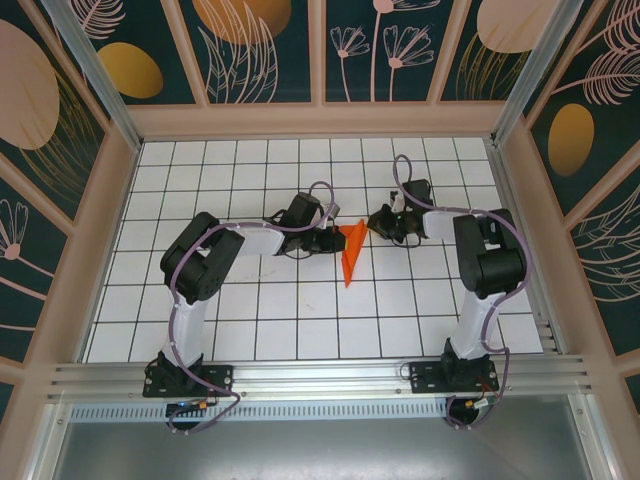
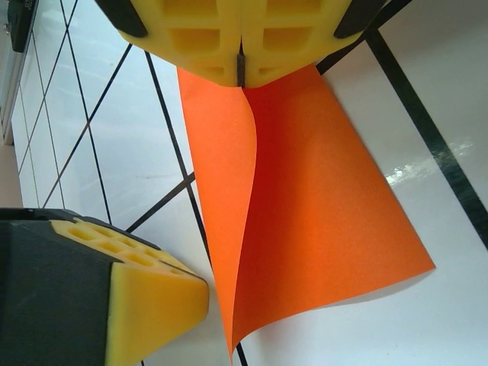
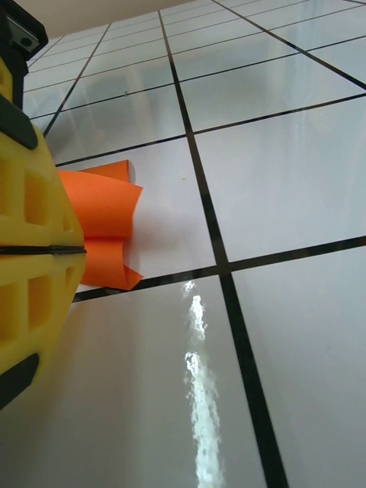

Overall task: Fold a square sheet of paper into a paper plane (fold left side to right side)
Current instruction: Fold the wing for the fifth time at the center of the table.

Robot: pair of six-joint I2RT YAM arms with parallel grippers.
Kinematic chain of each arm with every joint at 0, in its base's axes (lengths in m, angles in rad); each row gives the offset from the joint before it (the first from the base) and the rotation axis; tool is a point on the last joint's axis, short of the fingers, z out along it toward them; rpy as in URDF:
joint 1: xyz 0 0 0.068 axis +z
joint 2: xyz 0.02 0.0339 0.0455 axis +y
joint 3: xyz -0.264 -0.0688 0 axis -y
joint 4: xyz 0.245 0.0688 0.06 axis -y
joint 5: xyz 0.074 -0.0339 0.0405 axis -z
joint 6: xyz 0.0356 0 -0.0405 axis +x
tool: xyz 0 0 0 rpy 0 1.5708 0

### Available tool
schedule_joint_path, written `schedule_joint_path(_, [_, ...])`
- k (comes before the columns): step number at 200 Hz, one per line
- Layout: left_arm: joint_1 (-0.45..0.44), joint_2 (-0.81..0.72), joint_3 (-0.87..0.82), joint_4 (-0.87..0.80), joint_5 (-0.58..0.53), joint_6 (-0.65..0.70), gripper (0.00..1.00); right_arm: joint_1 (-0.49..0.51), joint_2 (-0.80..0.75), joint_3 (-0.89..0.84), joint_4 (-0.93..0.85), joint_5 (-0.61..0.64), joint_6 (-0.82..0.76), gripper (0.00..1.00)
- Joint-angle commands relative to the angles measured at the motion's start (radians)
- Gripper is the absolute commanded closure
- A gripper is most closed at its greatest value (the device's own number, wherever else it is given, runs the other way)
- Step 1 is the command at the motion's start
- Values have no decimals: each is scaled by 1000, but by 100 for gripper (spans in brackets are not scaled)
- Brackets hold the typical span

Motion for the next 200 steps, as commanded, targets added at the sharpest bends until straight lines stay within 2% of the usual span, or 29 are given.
schedule_joint_path(1, [6,9,17,-14,-9,18,99,-2,24,39,-19,7,11,90])
schedule_joint_path(83, [6,4,32,-31,-21,33,99,18,83,75,-97,54,-17,90])
schedule_joint_path(200, [6,29,114,-155,-57,130,98,25,97,68,-112,59,-40,90])
